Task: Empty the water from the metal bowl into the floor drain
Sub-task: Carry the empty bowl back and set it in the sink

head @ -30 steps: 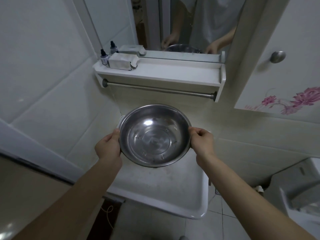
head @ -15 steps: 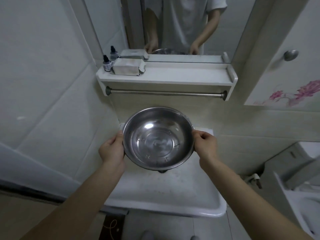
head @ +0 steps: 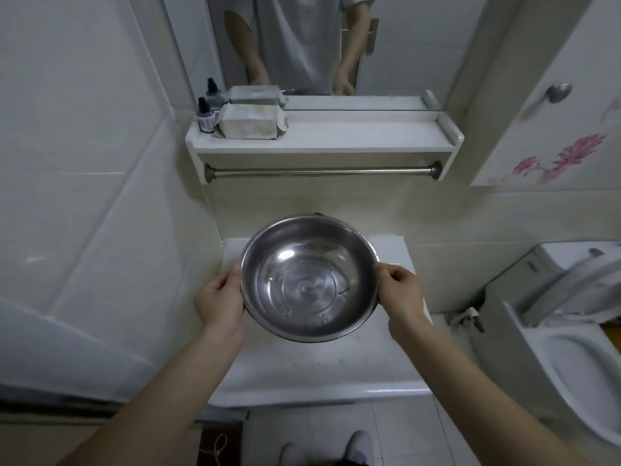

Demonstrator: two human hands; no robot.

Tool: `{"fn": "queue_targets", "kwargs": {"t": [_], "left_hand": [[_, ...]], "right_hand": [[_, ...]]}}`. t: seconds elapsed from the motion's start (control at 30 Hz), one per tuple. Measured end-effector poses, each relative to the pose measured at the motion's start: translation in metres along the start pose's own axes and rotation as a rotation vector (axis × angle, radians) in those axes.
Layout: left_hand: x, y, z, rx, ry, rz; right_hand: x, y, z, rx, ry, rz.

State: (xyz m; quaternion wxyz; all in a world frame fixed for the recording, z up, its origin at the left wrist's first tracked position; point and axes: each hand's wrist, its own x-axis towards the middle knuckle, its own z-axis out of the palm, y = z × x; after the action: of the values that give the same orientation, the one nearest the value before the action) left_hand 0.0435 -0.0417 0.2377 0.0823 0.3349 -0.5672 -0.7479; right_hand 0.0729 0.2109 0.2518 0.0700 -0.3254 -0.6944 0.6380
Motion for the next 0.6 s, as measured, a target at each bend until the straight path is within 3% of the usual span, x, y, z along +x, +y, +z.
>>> {"fn": "queue_targets", "kwargs": {"t": [0.6], "left_hand": [[0.011,-0.085,-0.030,0.241,0.011,-0.056]], "right_hand": [[-0.006,0.079,-0.003,-0.184,0.022,0.147]]}}
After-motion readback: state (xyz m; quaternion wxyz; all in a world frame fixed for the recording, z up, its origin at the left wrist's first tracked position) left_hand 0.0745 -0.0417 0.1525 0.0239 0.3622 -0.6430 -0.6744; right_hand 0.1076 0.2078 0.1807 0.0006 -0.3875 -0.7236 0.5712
